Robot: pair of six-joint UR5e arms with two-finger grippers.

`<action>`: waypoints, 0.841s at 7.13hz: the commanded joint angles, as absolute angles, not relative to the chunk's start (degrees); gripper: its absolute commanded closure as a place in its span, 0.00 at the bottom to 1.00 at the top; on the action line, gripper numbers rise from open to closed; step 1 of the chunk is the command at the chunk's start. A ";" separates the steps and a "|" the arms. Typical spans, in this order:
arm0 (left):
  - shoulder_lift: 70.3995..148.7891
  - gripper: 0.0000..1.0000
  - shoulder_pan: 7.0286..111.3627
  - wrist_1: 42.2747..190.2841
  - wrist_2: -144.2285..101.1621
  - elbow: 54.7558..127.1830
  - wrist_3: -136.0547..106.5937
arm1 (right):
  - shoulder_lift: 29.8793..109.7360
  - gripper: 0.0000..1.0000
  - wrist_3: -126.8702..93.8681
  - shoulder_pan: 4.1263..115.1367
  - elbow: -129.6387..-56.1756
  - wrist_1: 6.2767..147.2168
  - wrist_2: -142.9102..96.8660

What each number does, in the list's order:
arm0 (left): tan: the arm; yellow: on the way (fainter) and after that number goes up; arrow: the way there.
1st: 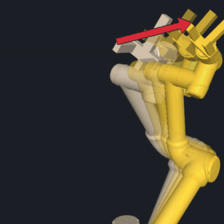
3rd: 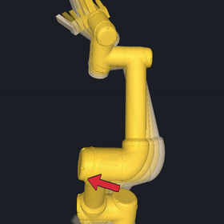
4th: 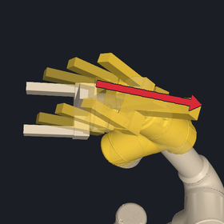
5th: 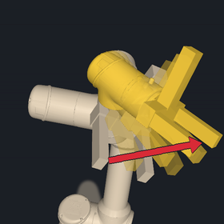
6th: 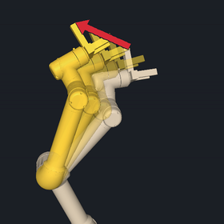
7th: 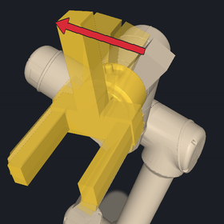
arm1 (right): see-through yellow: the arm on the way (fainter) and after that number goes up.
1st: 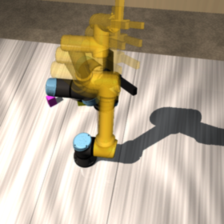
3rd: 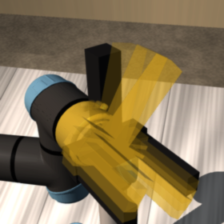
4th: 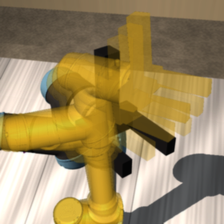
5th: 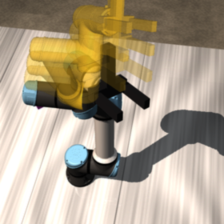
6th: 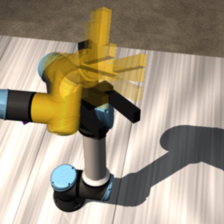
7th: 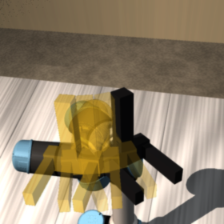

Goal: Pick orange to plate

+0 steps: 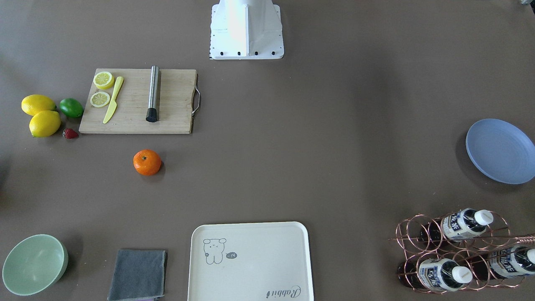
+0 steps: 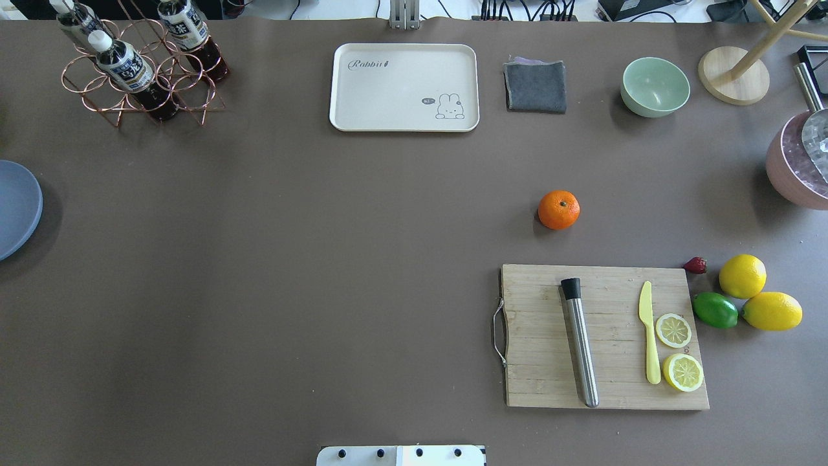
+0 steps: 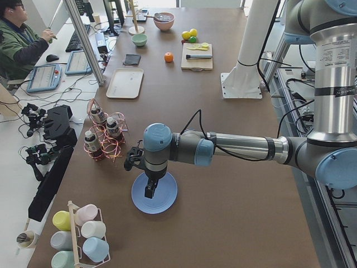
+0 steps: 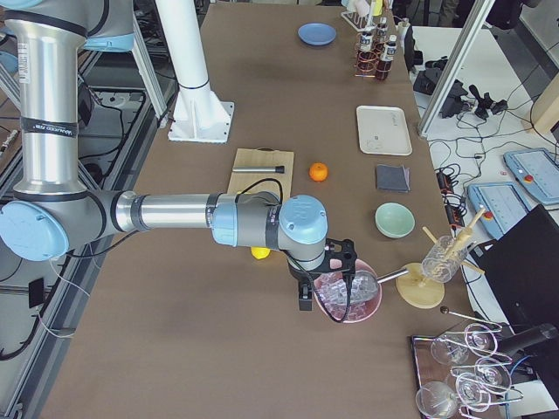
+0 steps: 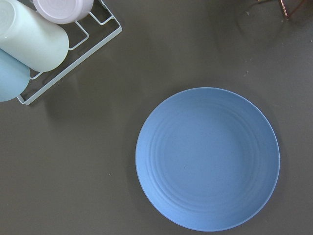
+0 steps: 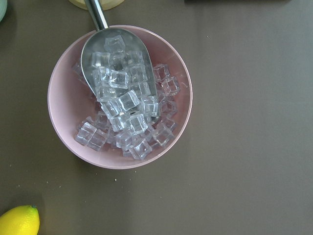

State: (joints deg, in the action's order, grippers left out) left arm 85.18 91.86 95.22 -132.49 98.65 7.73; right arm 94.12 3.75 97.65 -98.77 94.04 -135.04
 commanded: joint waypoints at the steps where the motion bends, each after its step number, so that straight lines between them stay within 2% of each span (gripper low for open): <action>1: 84.90 0.02 91.85 95.80 -132.89 98.61 7.73 | 94.13 0.00 3.78 97.65 -98.61 94.04 -135.00; 6: 84.99 0.02 91.85 95.80 -134.11 98.79 7.30 | 94.22 0.00 4.04 97.65 -98.61 94.04 -135.35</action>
